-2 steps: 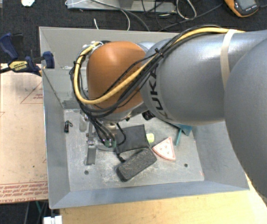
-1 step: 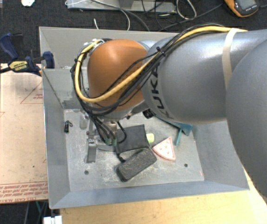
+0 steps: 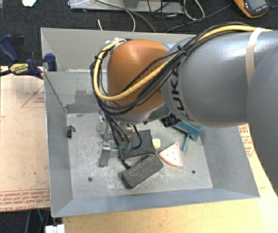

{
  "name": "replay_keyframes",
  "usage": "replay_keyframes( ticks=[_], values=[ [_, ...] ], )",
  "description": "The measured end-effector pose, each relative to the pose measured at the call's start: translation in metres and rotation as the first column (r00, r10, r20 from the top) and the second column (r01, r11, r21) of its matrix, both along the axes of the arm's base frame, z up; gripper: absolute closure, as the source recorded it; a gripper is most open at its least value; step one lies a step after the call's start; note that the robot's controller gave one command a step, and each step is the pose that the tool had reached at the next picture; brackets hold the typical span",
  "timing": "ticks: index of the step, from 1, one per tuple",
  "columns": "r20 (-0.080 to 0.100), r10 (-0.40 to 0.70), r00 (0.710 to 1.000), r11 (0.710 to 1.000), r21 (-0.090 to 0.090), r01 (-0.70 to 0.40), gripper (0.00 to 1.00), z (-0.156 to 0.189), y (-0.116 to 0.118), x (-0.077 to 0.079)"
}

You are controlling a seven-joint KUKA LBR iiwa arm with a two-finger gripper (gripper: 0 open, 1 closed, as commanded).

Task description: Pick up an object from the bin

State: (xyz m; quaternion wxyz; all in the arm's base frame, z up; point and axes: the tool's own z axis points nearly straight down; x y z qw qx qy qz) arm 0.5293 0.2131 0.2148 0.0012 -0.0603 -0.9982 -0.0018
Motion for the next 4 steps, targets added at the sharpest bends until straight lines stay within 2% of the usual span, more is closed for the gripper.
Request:
replay_keyframes(
  ticks=[1, 2, 3, 4],
  values=[
    [0.0, -0.064, 0.998, 0.998, -0.005, 0.064, 0.0, 0.05, -0.006, 0.002],
    [0.009, 0.108, 0.994, 0.994, 0.0, -0.108, 0.0, 0.023, -0.03, 0.009],
    [-0.004, -0.03, 1.0, 1.0, -0.001, 0.03, 0.0, 0.01, -0.058, -0.015],
    [0.011, -0.004, 1.0, 1.0, 0.001, 0.004, 0.0, -0.036, -0.075, 0.01]
  ],
)
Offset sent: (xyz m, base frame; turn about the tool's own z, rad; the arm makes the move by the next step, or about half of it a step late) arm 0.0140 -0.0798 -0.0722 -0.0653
